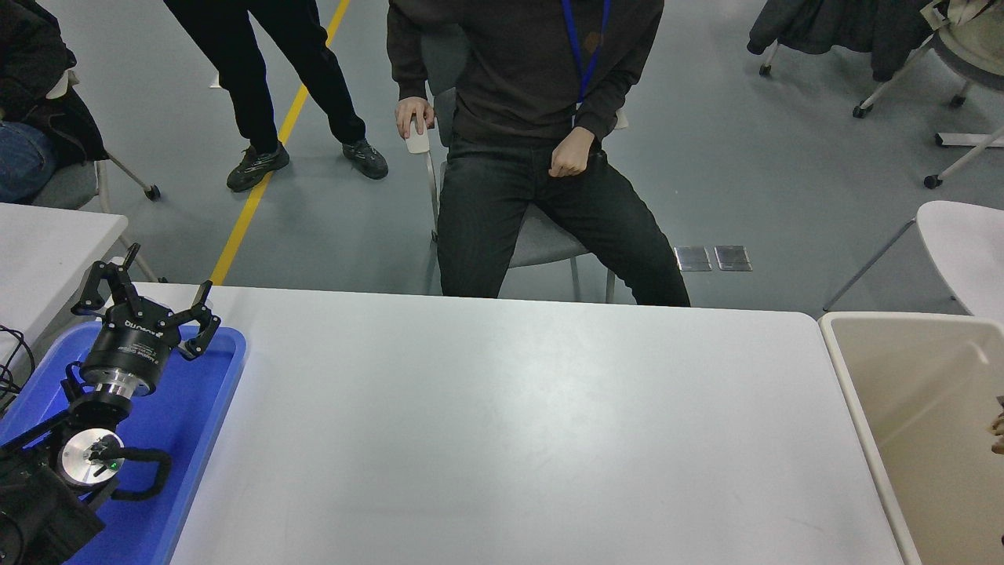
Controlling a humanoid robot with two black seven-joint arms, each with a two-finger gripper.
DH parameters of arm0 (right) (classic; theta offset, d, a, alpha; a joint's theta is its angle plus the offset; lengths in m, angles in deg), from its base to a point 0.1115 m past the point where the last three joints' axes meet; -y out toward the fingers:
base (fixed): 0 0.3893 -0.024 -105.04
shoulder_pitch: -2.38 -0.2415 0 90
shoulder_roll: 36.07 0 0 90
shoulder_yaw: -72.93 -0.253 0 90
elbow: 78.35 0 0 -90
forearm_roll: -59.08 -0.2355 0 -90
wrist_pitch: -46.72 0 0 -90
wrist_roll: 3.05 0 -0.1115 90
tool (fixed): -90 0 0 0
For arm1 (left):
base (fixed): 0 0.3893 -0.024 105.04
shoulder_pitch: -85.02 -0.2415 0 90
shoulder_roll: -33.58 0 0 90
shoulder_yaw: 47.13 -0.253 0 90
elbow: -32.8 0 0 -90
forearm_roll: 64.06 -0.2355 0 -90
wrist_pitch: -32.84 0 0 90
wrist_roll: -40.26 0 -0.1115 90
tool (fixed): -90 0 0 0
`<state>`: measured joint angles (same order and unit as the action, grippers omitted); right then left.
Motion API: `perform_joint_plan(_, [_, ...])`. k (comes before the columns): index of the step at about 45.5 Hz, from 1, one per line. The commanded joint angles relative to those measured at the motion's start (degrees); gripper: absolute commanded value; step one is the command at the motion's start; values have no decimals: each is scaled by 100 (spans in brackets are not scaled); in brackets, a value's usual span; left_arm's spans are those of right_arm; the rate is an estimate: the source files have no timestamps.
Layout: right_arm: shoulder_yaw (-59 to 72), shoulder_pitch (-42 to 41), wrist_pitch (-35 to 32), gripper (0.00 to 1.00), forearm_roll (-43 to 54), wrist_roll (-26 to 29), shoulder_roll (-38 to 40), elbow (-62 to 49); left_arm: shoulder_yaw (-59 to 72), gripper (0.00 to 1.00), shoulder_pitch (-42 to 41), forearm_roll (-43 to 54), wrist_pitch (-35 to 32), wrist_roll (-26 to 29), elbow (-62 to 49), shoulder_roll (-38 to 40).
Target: Clean the table surface
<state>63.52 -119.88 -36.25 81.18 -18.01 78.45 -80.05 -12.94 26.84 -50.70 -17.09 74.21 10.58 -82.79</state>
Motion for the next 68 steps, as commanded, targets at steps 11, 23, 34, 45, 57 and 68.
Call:
perform_joint_plan(11, [-70,-43,-18,99,-4,2,27,-5,0,100,0,0,0,-3,-1,0])
perform_joint_plan(23, [-245,-297,-79,99,-539,-16,255,4,0,100,0,0,0,-3,-1,0])
perform_joint_plan(34, [-868,-553,-632,99,-1147,-16,870,547,0,100,0,0,0,-3,-1,0])
perform_joint_plan(45, [-2924,-465,-791,99,-1155,-42,1029,1479,0,100,0,0,0,-3,-1,0])
perform_joint_plan(57, [-4411,44,-949,99,-1155,-42,1310,2902,0,100,0,0,0,-3,-1,0])
perform_joint_plan(68, [-6124,1116,-1502,99,-1155,-42,1152,4458,0,100,0,0,0,-3,-1,0])
